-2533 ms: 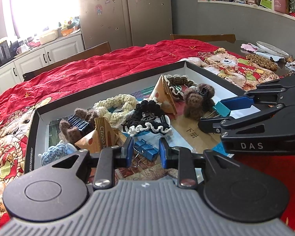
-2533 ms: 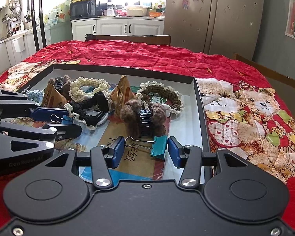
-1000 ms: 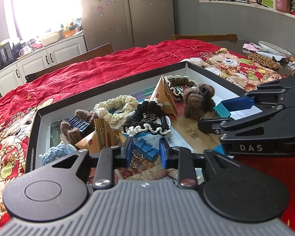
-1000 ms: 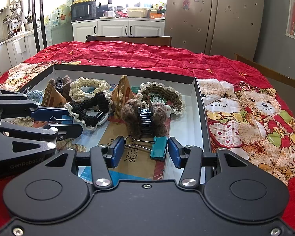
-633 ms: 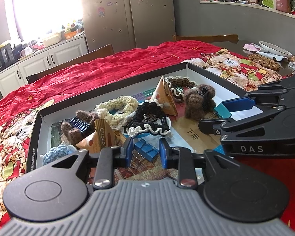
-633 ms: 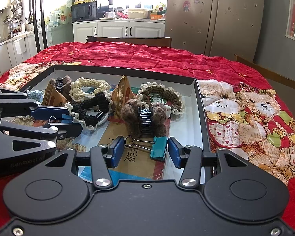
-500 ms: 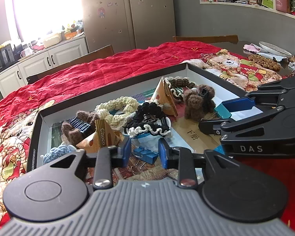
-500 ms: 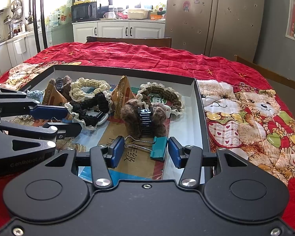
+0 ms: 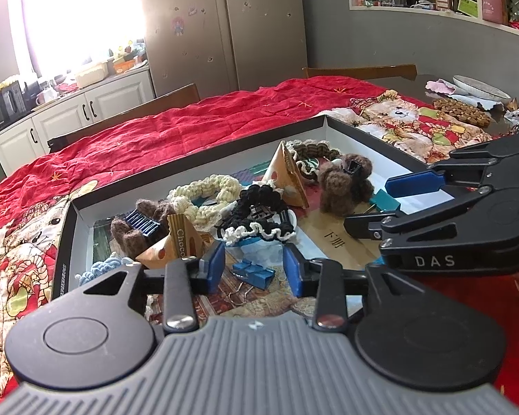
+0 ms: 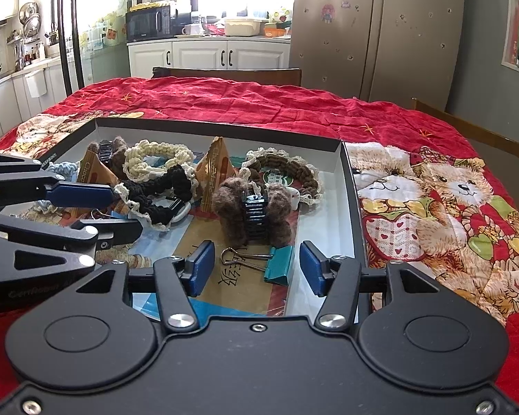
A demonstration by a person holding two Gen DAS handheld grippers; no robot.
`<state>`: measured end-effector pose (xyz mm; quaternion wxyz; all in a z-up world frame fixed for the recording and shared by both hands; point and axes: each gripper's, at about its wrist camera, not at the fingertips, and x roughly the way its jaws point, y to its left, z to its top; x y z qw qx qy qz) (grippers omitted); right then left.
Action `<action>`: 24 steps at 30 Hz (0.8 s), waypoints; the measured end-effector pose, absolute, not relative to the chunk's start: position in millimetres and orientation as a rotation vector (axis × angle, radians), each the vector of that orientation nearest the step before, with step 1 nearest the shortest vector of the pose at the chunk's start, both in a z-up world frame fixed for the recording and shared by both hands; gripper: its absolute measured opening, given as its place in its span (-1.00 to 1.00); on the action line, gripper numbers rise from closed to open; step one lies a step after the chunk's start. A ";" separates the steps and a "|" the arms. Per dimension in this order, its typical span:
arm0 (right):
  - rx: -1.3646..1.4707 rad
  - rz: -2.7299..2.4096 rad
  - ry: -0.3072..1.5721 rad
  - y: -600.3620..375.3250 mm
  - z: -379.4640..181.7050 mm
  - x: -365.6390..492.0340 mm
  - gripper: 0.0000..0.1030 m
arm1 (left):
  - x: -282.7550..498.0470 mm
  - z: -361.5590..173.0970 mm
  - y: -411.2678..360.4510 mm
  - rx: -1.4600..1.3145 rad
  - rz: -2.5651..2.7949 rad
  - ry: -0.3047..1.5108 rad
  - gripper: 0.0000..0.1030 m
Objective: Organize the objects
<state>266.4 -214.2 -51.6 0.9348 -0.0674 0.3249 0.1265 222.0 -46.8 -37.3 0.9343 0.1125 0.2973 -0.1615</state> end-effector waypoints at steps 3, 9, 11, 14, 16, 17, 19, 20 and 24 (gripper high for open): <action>-0.128 0.261 0.663 -215.8 -50.0 266.4 0.03 | 220.2 -35.3 -47.8 0.233 -0.329 0.602 0.10; -0.120 0.264 0.653 -217.4 -44.4 262.9 0.03 | 214.6 -31.8 -46.5 0.229 -0.321 0.598 0.16; -0.119 0.267 0.648 -217.8 -42.2 260.4 0.04 | 212.4 -29.9 -45.8 0.227 -0.319 0.595 0.17; -0.120 0.269 0.642 -216.8 -38.2 257.6 0.04 | 209.3 -26.7 -43.5 0.217 -0.316 0.595 0.18; -0.120 0.271 0.636 -216.0 -35.5 255.4 0.04 | 207.4 -24.2 -41.7 0.206 -0.313 0.595 0.20; -0.120 0.271 0.634 -215.7 -34.4 254.5 0.04 | 206.3 -22.8 -40.5 0.201 -0.312 0.594 0.21; -0.119 0.273 0.629 -215.6 -31.5 252.5 0.04 | 203.6 -20.2 -38.9 0.198 -0.309 0.590 0.22; -0.119 0.274 0.627 -215.2 -30.3 251.6 0.04 | 202.5 -18.9 -38.4 0.197 -0.305 0.587 0.24; -0.122 0.280 0.614 -213.6 -24.7 246.7 0.05 | 197.5 -14.3 -35.7 0.188 -0.297 0.578 0.29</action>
